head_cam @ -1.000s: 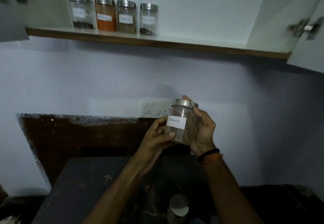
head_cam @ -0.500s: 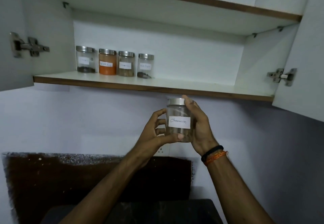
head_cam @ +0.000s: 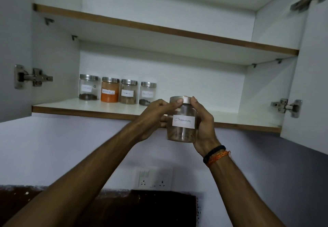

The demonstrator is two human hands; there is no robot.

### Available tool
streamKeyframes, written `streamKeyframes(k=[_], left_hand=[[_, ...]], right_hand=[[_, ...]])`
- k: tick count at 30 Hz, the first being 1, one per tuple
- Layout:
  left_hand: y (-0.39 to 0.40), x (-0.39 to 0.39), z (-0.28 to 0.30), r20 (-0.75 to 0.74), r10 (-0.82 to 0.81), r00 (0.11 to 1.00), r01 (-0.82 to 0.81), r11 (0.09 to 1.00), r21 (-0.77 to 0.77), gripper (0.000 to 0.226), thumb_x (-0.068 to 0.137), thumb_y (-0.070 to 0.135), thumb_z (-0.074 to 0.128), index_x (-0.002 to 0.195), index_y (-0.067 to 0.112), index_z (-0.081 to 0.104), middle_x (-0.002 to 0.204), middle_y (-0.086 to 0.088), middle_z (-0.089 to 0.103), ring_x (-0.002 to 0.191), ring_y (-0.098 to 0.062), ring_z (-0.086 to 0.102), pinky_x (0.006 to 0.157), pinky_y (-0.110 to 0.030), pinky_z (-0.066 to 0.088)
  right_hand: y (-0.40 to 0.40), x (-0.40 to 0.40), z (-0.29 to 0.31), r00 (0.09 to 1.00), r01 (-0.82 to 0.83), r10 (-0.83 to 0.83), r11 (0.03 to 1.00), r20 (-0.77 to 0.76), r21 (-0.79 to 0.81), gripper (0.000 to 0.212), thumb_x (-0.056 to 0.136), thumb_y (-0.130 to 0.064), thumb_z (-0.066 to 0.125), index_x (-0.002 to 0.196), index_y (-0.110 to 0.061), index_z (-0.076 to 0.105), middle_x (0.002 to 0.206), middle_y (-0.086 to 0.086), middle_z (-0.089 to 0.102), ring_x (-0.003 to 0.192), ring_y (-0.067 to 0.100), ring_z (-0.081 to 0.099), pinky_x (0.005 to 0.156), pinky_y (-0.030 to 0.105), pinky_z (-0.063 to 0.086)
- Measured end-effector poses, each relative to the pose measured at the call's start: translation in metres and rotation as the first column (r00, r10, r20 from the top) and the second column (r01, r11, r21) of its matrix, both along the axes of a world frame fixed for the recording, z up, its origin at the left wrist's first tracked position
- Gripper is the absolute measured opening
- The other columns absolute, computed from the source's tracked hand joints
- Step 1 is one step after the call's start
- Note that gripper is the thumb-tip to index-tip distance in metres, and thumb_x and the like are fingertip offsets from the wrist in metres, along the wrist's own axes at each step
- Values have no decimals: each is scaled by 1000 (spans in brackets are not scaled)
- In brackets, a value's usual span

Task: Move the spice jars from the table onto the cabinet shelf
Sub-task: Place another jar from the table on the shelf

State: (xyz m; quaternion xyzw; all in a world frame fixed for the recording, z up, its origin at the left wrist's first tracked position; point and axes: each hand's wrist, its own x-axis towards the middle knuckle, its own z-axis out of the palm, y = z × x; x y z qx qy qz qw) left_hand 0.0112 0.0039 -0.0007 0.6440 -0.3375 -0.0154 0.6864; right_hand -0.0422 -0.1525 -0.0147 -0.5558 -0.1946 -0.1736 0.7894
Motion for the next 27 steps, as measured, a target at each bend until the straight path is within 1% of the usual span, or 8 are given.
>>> streamKeyframes(k=[4, 10, 13, 15, 17, 19, 22, 27], left_hand=[[-2, 14, 27, 33, -39, 999, 39, 999, -4, 52, 76, 49, 80, 106, 14, 57, 114, -11, 71, 102, -30, 71, 89, -45, 59], [-6, 34, 52, 110, -34, 993, 35, 999, -3, 58, 72, 47, 82, 115, 16, 59, 101, -5, 75, 90, -26, 72, 80, -41, 57], [-8, 47, 54, 138, -47, 989, 46, 999, 10, 49, 79, 43, 77, 119, 19, 62, 102, -4, 73, 91, -24, 70, 79, -40, 57], [-10, 54, 55, 153, -58, 987, 57, 998, 16, 44, 80, 41, 76, 118, 23, 66, 106, -6, 72, 93, -24, 70, 80, -40, 57], [-10, 63, 57, 165, -45, 985, 45, 999, 6, 42, 79, 41, 75, 116, 24, 69, 112, -11, 71, 98, -27, 70, 84, -42, 57], [-9, 71, 59, 158, -24, 987, 28, 999, -25, 40, 79, 40, 74, 114, 21, 69, 106, -10, 72, 97, -27, 69, 83, -41, 57], [-5, 86, 64, 146, -4, 989, 11, 999, -50, 38, 80, 37, 73, 113, 20, 69, 99, -5, 72, 95, -24, 69, 74, -34, 58], [-5, 111, 69, 153, -15, 988, 13, 1000, 16, 24, 88, 29, 69, 111, 23, 67, 110, -8, 68, 107, -29, 65, 73, -34, 60]], right_hand=[[0, 10, 25, 997, 53, -51, 998, 63, -35, 63, 87, -49, 62, 131, -5, 59, 128, 24, 63, 109, 42, 63, 89, 55, 55], [1, 29, 48, 986, 151, -144, 985, 79, -81, 62, 84, -52, 62, 129, -10, 62, 131, 23, 61, 121, 47, 58, 99, 68, 45], [0, 43, 47, 984, 165, -158, 983, 87, -82, 59, 87, -56, 58, 126, -12, 64, 128, 22, 64, 118, 45, 60, 98, 65, 49], [-4, 54, 44, 956, 289, -285, 955, 75, -64, 57, 94, -64, 45, 116, -17, 71, 113, 14, 73, 107, 36, 69, 83, 49, 61], [-13, 69, 36, 813, 582, -578, 808, 68, -96, 65, 97, -68, 30, 101, -20, 74, 94, 2, 77, 92, 25, 72, 71, 35, 58], [-25, 82, 23, 580, 810, -797, 544, 169, -217, 67, 100, -65, 24, 89, -20, 73, 84, -4, 75, 83, 18, 69, 73, 32, 50], [-45, 99, 6, 328, 898, -826, 122, 458, -423, 67, 103, -56, 28, 72, -15, 72, 70, 0, 69, 66, 16, 59, 61, 25, 38], [-56, 108, 1, 238, 828, -701, -215, 673, -518, 56, 100, -44, 38, 53, -19, 55, 50, -4, 51, 49, 17, 48, 51, 23, 32]])
